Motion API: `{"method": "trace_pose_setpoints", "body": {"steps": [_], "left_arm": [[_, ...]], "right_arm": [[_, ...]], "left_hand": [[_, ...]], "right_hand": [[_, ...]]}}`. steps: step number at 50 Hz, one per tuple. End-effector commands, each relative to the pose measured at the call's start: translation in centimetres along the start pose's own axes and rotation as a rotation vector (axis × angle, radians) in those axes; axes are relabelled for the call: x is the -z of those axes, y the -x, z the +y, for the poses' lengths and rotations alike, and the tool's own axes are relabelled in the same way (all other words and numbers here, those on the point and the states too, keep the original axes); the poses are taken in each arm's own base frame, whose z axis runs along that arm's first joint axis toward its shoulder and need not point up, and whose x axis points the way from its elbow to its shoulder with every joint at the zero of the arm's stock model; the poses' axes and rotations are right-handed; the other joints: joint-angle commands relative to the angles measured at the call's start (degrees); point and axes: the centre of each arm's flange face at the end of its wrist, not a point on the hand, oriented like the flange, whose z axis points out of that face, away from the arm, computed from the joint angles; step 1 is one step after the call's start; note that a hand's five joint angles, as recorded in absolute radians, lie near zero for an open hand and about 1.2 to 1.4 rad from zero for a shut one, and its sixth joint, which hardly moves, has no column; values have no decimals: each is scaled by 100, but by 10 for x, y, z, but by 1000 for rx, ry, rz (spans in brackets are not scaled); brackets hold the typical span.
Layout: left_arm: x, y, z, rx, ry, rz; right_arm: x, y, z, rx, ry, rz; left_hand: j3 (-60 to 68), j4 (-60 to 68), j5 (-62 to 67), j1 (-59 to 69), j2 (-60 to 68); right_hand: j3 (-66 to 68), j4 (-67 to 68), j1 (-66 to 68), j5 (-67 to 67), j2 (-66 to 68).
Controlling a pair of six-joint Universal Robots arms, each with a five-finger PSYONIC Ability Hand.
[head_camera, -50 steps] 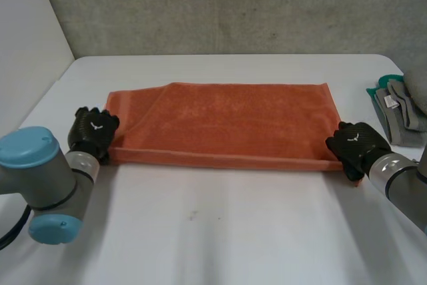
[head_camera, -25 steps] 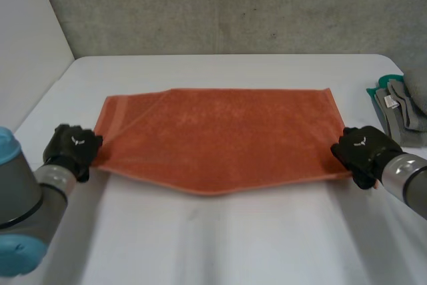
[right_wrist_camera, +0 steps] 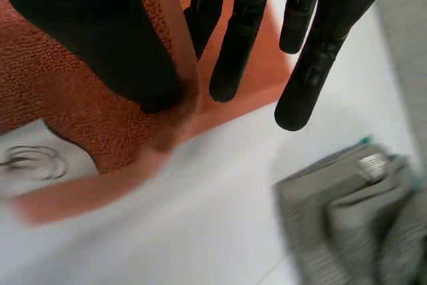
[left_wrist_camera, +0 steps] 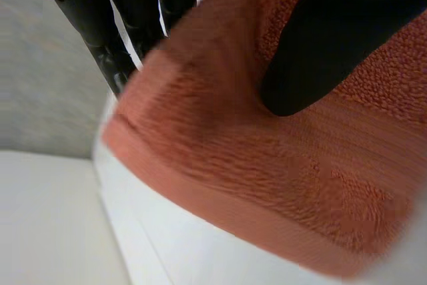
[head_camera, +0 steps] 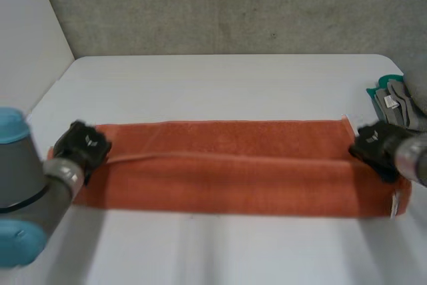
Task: Fold the laundry.
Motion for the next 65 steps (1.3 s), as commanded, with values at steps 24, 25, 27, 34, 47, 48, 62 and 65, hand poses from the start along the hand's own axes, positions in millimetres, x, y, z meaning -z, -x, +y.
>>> {"method": "trace_pose_setpoints", "body": {"steps": [24,25,27,34,47,48,62,65], "left_arm": [[-139,-7,-43,55,-154,-384],[-130,-2,-43,65,-140,-390],[-125,1,-43,68,-136,-389],[-87,2,-34,124,-117,-336],[-32,3,-48,428,-282,-161],[-31,2,-48,432,-282,-158],[-28,-3,-49,434,-290,-129],[-28,-3,-49,435,-286,-125]], "right_arm": [[-130,-73,-62,-82,-308,552],[-114,-82,-67,-146,-330,557],[-90,-88,-73,-222,-363,550],[-32,-77,-51,-374,-290,400],[-25,2,19,-493,-56,29],[-26,3,21,-492,-62,35],[-59,12,38,-456,-122,136],[-63,9,41,-457,-121,150]], "left_hand": [[-5777,-5812,-5502,-5630,-5800],[-5833,-5868,-5557,-5686,-5855],[-5833,-5868,-5557,-5686,-5855],[-5833,-5868,-5557,-5686,-5855],[-5727,-5762,-5452,-5580,-5750],[-5727,-5762,-5452,-5580,-5750],[-5626,-5661,-5351,-5479,-5649],[-5626,-5661,-5351,-5479,-5649]], "right_hand": [[-344,-5818,-4652,-5712,-5772],[-344,-5818,-4652,-5712,-5772],[-344,-5818,-4652,-5712,-5772],[-344,-5818,-4652,-5712,-5772],[1462,-4012,-2846,-3906,-3967],[1648,-3826,-2660,-3720,-3781],[4015,-1459,-293,-1353,-1414],[6070,596,1762,702,641]]}}
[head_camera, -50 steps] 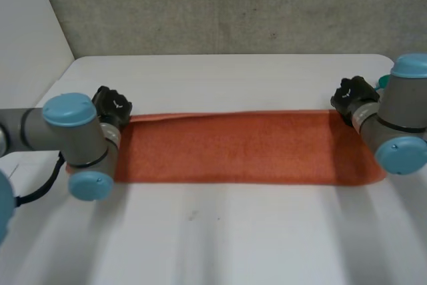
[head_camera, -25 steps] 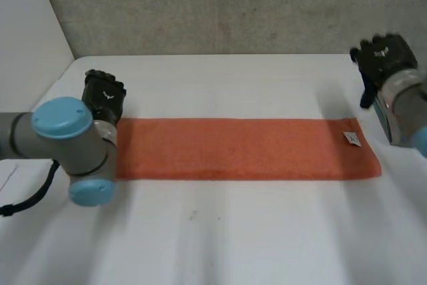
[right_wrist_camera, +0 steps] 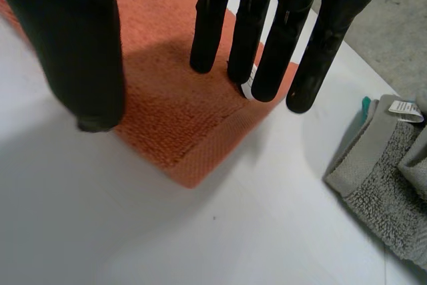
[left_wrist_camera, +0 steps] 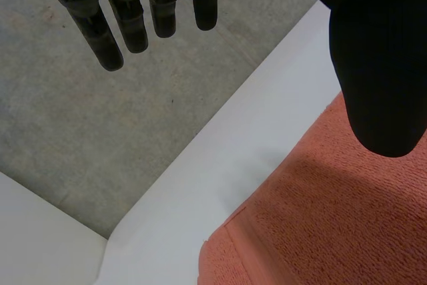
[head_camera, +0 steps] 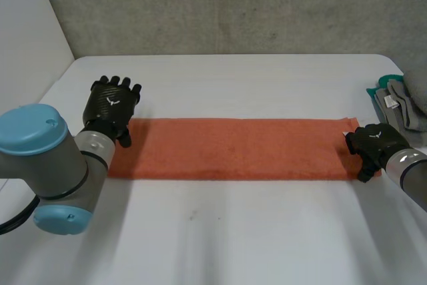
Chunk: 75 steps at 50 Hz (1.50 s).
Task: Fold the laundry.
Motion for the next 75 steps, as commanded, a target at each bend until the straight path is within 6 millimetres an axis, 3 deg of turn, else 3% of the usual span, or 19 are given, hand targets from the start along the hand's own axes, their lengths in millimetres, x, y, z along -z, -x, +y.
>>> {"method": "trace_pose_setpoints", "body": {"steps": [1,5,8,14,26,41,44,46,49,54,57,60,75], "left_arm": [[1,-1,1,0,10,8],[1,0,1,-2,14,7],[1,1,1,-2,15,6],[1,1,1,-2,15,6],[3,1,-2,-1,17,11],[4,0,0,-1,24,15],[3,0,0,-1,25,15],[3,1,1,-1,26,14],[3,0,0,-1,25,15],[3,2,1,-1,28,12],[2,2,2,-1,29,9],[3,3,2,-1,29,9],[3,2,1,-1,28,10]], "right_arm": [[-13,-5,7,7,-2,28],[-18,-10,17,0,29,32],[-16,-18,20,-10,38,51],[-9,-31,26,-30,55,75],[5,-26,20,-51,21,42],[1,-28,20,-46,11,45],[-3,-29,22,-46,13,45],[-8,-28,23,-45,8,45],[-14,-30,23,-32,-1,50],[-19,-29,28,-31,19,49],[-17,-30,28,-47,21,53],[-14,-29,27,-48,22,52],[2,-26,22,-46,14,46]], "left_hand": [[6,34,-61,99,51],[6,34,-61,99,51],[-10,17,-78,82,34],[-11,17,-78,82,34],[-11,17,-78,82,34],[-27,0,-95,65,17],[-27,0,-95,65,17],[-27,0,-95,65,17],[-27,0,-95,65,17],[-44,-16,-112,48,0],[-44,-16,-112,48,0],[-44,-16,-112,48,0],[-44,-16,-112,48,0]], "right_hand": [[3881,3899,4414,4025,3838],[3870,3888,4403,4015,3827],[1300,1318,1833,1445,1257],[-202,-184,331,-57,-245],[-102,-84,431,43,-145],[-35,-17,498,109,-79],[384,402,917,528,340],[1810,1828,2343,1955,1767],[2605,2623,3138,2750,2562],[2138,2155,2670,2282,2094],[546,564,1079,691,503],[-50,-32,483,94,-94],[-590,-572,-57,-445,-633]]}}
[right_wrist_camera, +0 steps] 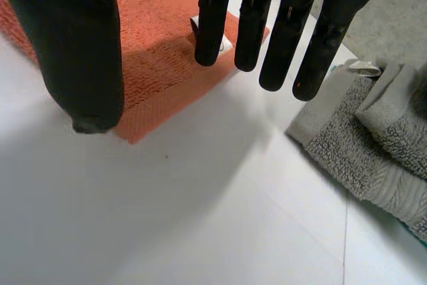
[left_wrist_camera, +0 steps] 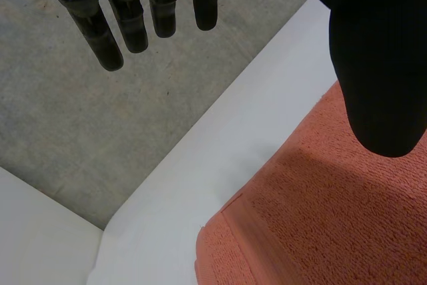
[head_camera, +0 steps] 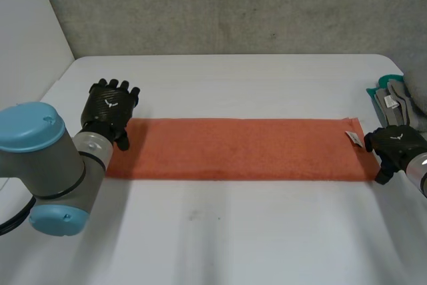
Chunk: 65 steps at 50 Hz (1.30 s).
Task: Fold the laundry.
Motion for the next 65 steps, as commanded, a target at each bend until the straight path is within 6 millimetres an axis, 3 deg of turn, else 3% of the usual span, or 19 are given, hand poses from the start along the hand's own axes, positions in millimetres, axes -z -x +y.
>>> {"method": "trace_pose_setpoints", "body": {"steps": [1,11,15,18,31,35,40,44,47,51,52,54,55,58,59,61,62,65], "left_arm": [[0,-1,-1,0,-2,3],[1,-1,2,0,5,7],[1,-2,3,-2,8,8],[1,-2,3,-2,8,8],[0,-1,3,0,8,5],[1,0,2,0,6,2],[2,1,-1,0,-1,-2],[3,4,-5,1,-11,-8],[4,6,-8,3,-18,-14],[5,13,-15,4,-31,-29],[5,15,-16,5,-32,-33],[6,22,-20,7,-39,-51],[6,27,-22,8,-43,-62],[3,44,-24,12,-50,-109],[3,48,-25,14,-52,-121],[2,61,-26,22,-57,-155],[1,64,-27,27,-59,-165],[0,80,-27,49,-63,-207]], "right_arm": [[3,3,2,1,5,-8],[-5,4,3,3,-3,-13],[-14,4,7,3,4,-16],[-17,3,8,4,3,-15],[-19,-2,9,7,17,0],[-13,-21,1,15,1,55],[6,-75,7,47,38,191],[10,-88,8,125,54,231],[11,-87,1,170,36,235],[16,-67,-43,213,-101,210],[17,-52,-63,216,-169,182],[19,-34,-81,212,-232,146],[23,-13,-100,213,-300,102],[31,23,-131,236,-417,33],[38,50,-151,253,-491,-21],[42,79,-164,274,-550,-81],[45,109,-174,296,-601,-144],[54,157,-191,317,-682,-241]], "left_hand": [[-44,-16,-113,48,0],[-44,-16,-113,48,0],[-44,-16,-113,48,0],[-44,-16,-113,48,0],[-61,-33,-130,31,-17],[-61,-33,-130,31,-17],[-61,-33,-130,31,-17],[-61,-33,-130,31,-17],[-61,-33,-130,31,-17],[-61,-33,-130,31,-17],[-61,-33,-130,31,-17],[-78,-50,-147,14,-34],[-78,-50,-147,14,-34],[-78,-50,-147,14,-34],[-78,-50,-147,14,-34],[-95,-67,-164,-3,-50],[-111,-83,-180,-19,-67],[-112,-84,-180,-20,-67]], "right_hand": [[219,227,556,216,185],[572,579,909,569,538],[1428,1435,1765,1425,1394],[4836,4844,5173,4833,4802],[4906,4914,5243,4903,4872],[4906,4914,5243,4903,4872],[4906,4914,5243,4903,4872],[4906,4914,5243,4903,4872],[4906,4914,5243,4903,4872],[4906,4914,5243,4903,4872],[4906,4914,5243,4903,4872],[4906,4914,5243,4903,4872],[4906,4914,5243,4903,4872],[4906,4914,5243,4903,4872],[4906,4914,5243,4903,4872],[4906,4914,5243,4903,4872],[4906,4914,5243,4903,4872],[4906,4914,5243,4903,4872]]}}
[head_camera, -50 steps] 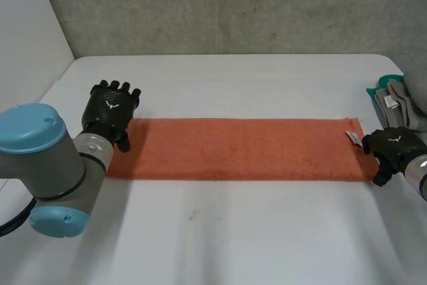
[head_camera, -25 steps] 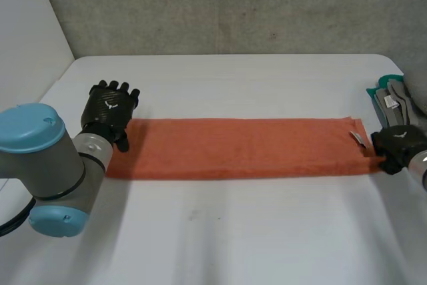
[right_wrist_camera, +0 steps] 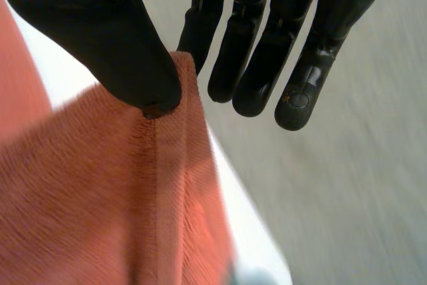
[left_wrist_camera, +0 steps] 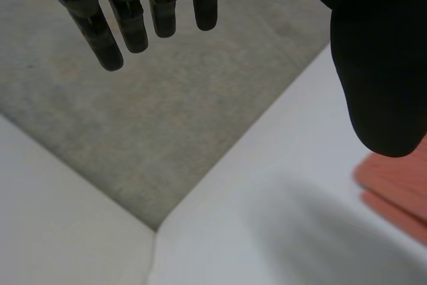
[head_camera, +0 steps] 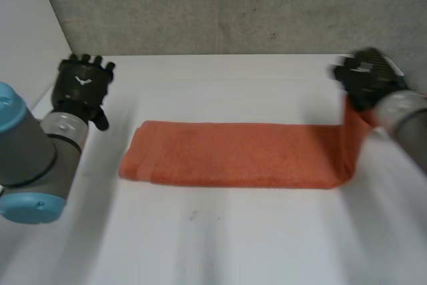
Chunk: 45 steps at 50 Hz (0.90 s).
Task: Fold the laundry.
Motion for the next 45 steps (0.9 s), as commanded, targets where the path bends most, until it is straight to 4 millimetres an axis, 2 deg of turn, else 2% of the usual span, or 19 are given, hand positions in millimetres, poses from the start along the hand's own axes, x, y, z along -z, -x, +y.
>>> {"method": "trace_pose_setpoints", "body": {"steps": [1,4,6,8,10,11,15,17,18,19,22,26,28,29,33,39,40,42,45], "left_arm": [[-8,35,-2,38,-8,-98],[-9,46,1,65,0,-127],[-9,48,5,78,13,-129],[-8,48,8,81,24,-123],[-6,45,11,81,36,-103],[-5,44,13,81,40,-98],[-3,37,18,83,53,-63],[-2,34,18,83,54,-54],[-2,34,18,83,55,-53],[-2,33,18,83,55,-50],[-3,27,23,84,67,-33],[-2,12,15,84,46,9],[1,1,6,84,17,41],[1,-2,4,85,10,51],[4,-21,-7,87,-30,120],[15,-67,-10,86,-55,268],[15,-72,-10,85,-55,280],[14,-89,-3,78,-40,317],[7,-100,8,68,-16,332]], "right_arm": [[-10,119,-93,15,-292,-240],[-15,166,-113,14,-371,-319],[-17,186,-120,16,-405,-345],[-21,217,-122,14,-436,-393],[-21,233,-121,12,-448,-433],[-17,253,-122,14,-466,-485],[-7,293,-123,16,-513,-594],[-6,302,-118,16,-501,-614],[-7,304,-117,16,-492,-615],[-6,305,-116,16,-474,-623],[-4,302,-118,12,-450,-632],[-3,269,-131,-50,-339,-559],[-6,253,-129,-103,-257,-502],[-13,232,-119,-168,-165,-440],[-19,180,-93,-309,23,-306],[-2,156,-59,-392,170,-307],[0,149,-46,-397,210,-293],[0,143,-35,-405,236,-279],[3,139,-15,-416,276,-259]], "left_hand": [[-112,-83,-180,-19,-67],[-112,-83,-180,-19,-67],[-112,-83,-180,-19,-67],[-112,-83,-180,-19,-67],[-112,-83,-180,-19,-67],[-95,-67,-163,-2,-50],[-78,-50,-146,14,-34],[-95,-66,-163,-2,-50],[-95,-66,-163,-2,-50],[-95,-66,-163,-2,-50],[-95,-66,-163,-2,-50],[-95,-66,-163,-2,-50],[-95,-66,-163,-2,-50],[-95,-66,-163,-2,-50],[-78,-50,-146,15,-34],[-78,-50,-146,15,-34],[-78,-50,-146,15,-34],[-61,-33,-129,31,-17],[6,34,-62,98,50]], "right_hand": [[1238,1181,2462,1335,1249],[1238,1181,2462,1335,1249],[1238,1181,2462,1335,1249],[1238,1181,2462,1335,1249],[1238,1181,2462,1335,1249],[1238,1181,2462,1335,1249],[1238,1181,2462,1335,1249],[1238,1181,2462,1335,1249],[1044,987,2268,1141,1055],[-1822,-1879,-598,-1726,-1811],[-5762,-5819,-4538,-5665,-5751],[-5762,-5819,-4538,-5665,-5751],[-5762,-5819,-4538,-5665,-5751],[-5762,-5819,-4538,-5665,-5751],[-5762,-5819,-4538,-5665,-5751],[-5762,-5819,-4538,-5665,-5751],[-5762,-5819,-4538,-5665,-5751],[-5762,-5819,-4538,-5665,-5751],[-5318,-5375,-4094,-5221,-5307]]}}
